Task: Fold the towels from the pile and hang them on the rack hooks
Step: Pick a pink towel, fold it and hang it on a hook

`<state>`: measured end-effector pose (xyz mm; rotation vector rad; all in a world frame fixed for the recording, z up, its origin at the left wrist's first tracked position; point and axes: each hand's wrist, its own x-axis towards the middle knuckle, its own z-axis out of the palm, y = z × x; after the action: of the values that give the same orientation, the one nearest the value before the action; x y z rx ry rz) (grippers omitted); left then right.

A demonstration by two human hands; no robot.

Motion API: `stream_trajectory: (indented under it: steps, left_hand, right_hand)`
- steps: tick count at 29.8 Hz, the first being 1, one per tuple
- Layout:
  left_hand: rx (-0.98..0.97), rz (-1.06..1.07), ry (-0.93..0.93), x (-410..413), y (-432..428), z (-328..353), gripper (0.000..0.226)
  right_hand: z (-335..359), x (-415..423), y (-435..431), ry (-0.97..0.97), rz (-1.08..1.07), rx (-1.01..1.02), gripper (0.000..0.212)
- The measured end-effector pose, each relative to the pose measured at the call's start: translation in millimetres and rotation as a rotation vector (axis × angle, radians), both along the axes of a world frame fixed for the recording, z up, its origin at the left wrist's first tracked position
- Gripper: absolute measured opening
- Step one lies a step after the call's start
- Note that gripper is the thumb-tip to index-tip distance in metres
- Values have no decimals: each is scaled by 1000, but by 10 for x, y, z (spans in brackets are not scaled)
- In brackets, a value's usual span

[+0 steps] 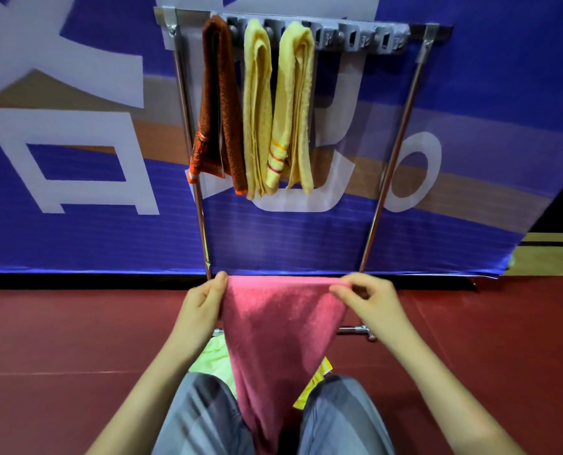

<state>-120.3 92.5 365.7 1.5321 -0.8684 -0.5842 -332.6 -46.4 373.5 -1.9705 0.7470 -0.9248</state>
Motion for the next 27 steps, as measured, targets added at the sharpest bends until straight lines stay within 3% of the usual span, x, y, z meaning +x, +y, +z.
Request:
stream_trajectory:
  steps: [7, 10, 12, 14, 16, 27]
  left_hand:
    - [-17, 105, -199, 241, -396, 600, 43]
    - [-103, 133, -271, 363, -565, 1128, 49]
    - [-190, 123, -284, 393, -644, 1414, 47]
    - [-203, 113, -314, 397, -692, 1522, 42]
    - [-153, 102, -351, 368, -703, 1464, 41]
    - [-70, 175, -263, 131, -790, 927, 55]
  right_hand:
    - [864, 302, -230, -95, -119, -162, 12]
    - [1410, 357, -319, -191, -113, -276, 18]
    - [1662, 393, -400, -220, -136, -286, 8]
    - [1731, 452, -483, -156, -157, -250, 4]
    - [1665, 457, -544, -88, -173, -198, 17]
    - [1223, 603, -436, -158, -154, 257, 29]
